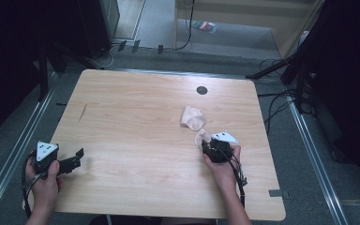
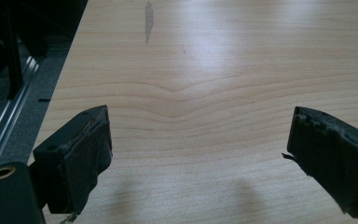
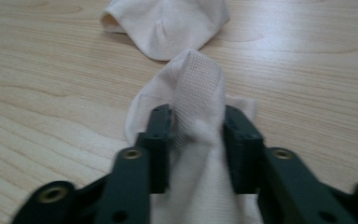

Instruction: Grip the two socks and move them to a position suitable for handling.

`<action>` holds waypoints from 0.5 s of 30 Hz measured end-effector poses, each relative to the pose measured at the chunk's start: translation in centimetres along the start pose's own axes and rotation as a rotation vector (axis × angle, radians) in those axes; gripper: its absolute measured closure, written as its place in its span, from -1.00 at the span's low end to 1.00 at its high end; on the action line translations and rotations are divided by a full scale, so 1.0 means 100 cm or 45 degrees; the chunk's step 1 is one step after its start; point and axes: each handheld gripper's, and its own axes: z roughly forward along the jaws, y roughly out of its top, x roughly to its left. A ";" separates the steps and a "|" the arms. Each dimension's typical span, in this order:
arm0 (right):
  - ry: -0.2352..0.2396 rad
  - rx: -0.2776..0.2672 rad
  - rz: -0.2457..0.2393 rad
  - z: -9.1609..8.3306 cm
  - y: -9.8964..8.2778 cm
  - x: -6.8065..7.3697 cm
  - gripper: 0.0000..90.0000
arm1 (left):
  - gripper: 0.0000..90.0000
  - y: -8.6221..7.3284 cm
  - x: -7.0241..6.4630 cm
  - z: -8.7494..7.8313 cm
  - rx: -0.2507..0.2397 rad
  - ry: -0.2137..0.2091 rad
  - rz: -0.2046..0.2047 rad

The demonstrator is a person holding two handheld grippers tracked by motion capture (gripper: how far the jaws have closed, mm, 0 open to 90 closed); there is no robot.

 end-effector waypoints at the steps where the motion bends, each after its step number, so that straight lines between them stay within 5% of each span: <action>1: 0.014 -0.001 0.034 -0.001 0.000 -0.003 0.78 | -0.85 0.000 0.000 0.000 0.003 -0.001 0.002; 6: 0.037 -0.005 0.066 -0.003 0.000 -0.007 0.85 | -0.85 0.000 0.000 0.000 0.005 0.002 0.009; 15: 0.111 -0.169 0.087 -0.049 0.022 0.001 0.85 | -0.85 0.000 -0.001 0.000 0.003 0.005 0.015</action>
